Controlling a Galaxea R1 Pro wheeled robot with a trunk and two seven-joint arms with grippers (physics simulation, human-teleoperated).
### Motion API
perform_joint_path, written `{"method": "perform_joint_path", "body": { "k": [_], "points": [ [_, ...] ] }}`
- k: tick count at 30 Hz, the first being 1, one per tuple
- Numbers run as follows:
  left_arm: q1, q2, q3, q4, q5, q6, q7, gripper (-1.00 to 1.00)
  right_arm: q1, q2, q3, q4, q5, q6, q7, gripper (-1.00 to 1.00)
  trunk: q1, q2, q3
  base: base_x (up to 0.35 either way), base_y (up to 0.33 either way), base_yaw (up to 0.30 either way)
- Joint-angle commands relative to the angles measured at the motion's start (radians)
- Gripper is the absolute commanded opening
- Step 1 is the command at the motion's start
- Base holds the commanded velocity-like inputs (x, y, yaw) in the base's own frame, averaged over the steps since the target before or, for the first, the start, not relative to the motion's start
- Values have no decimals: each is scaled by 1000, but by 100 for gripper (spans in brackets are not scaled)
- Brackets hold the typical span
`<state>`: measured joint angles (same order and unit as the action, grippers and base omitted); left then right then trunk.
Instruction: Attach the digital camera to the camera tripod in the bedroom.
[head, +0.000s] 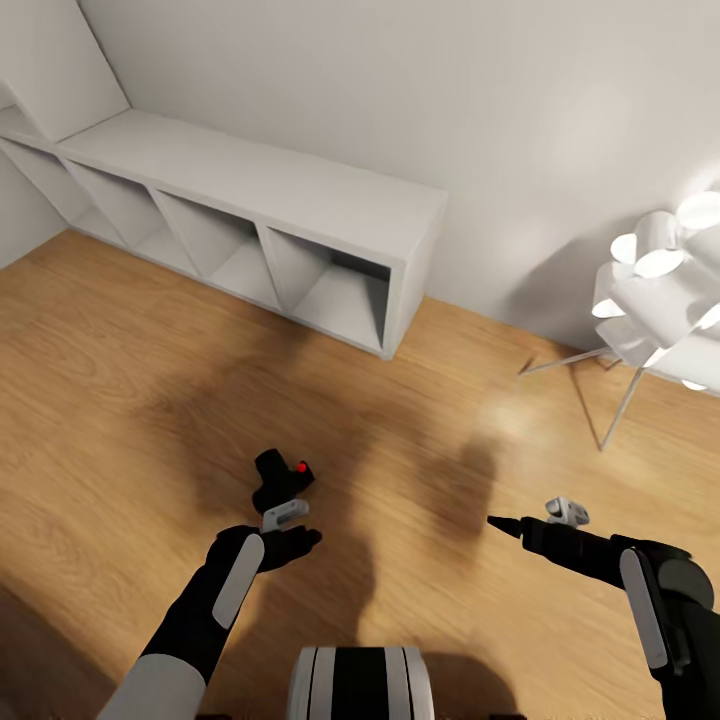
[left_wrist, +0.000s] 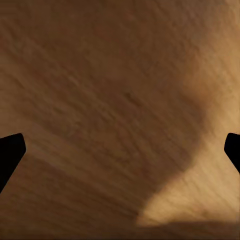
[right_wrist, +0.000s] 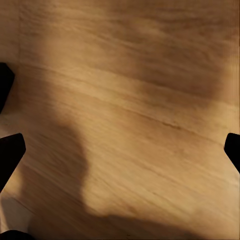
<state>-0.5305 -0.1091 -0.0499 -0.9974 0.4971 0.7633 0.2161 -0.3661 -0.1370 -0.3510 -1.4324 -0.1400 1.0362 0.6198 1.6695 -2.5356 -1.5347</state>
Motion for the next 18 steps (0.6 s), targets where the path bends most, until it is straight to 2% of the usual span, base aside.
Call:
{"method": "perform_joint_path", "body": {
  "k": [1,18],
  "points": [
    [0,0,-1,-1,11,3,9,100,-1,0,-1,0,-7,7,-2,100,0,-1,-5,0,0,9],
    [0,0,-1,-1,11,2,10,100,-1,-1,-4,4,-10,6,-1,100,8,-4,-70,0,0,2]
  ]
}}
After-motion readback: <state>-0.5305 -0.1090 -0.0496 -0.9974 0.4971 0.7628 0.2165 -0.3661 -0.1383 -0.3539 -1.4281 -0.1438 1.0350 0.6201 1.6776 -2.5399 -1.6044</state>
